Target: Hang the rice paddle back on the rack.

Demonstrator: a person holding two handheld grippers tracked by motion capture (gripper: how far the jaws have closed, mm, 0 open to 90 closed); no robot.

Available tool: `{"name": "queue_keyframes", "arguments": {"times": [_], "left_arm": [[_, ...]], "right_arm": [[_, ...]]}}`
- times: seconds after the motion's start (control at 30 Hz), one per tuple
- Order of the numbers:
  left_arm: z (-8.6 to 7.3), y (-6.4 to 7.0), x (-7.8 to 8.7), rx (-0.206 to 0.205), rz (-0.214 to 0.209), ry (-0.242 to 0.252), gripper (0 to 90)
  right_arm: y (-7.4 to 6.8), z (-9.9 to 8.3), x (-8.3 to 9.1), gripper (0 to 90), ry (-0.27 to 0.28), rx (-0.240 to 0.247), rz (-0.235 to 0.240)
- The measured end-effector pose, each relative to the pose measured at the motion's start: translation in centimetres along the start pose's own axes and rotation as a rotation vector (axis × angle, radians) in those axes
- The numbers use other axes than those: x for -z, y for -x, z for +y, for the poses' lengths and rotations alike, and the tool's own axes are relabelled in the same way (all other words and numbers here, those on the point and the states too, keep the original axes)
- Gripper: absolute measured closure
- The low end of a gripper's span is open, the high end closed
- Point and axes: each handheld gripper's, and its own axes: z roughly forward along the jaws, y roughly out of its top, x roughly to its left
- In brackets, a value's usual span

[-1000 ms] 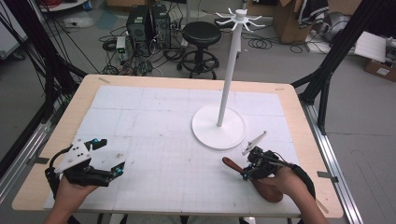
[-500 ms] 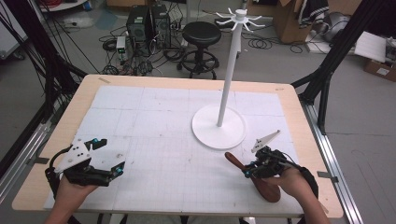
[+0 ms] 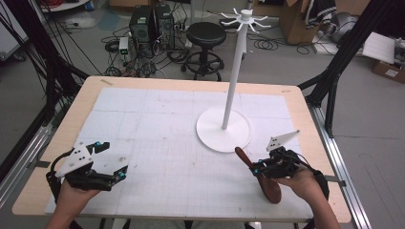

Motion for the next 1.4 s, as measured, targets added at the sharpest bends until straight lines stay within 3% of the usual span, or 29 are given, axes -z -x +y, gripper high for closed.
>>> {"name": "queue_keyframes", "arguments": {"times": [0.4,0.6,0.9,1.4], "left_arm": [[0.0,0.0,0.0,-0.003,-0.002,0.001,1.7],[0.0,0.0,0.0,-0.008,-0.003,-0.003,1.7],[0.0,0.1,-0.1,-0.007,-0.005,-0.003,1.7],[0.1,0.2,-0.2,-0.006,-0.009,-0.001,1.7]], "right_arm": [[0.3,0.2,2.1,79.0,0.120,-0.007,0.023],[0.3,0.5,3.0,79.0,0.170,-0.007,0.002],[0.4,0.8,3.9,79.0,0.194,-0.019,-0.002],[0.2,2.7,6.1,79.0,0.258,0.004,-0.018]]}}
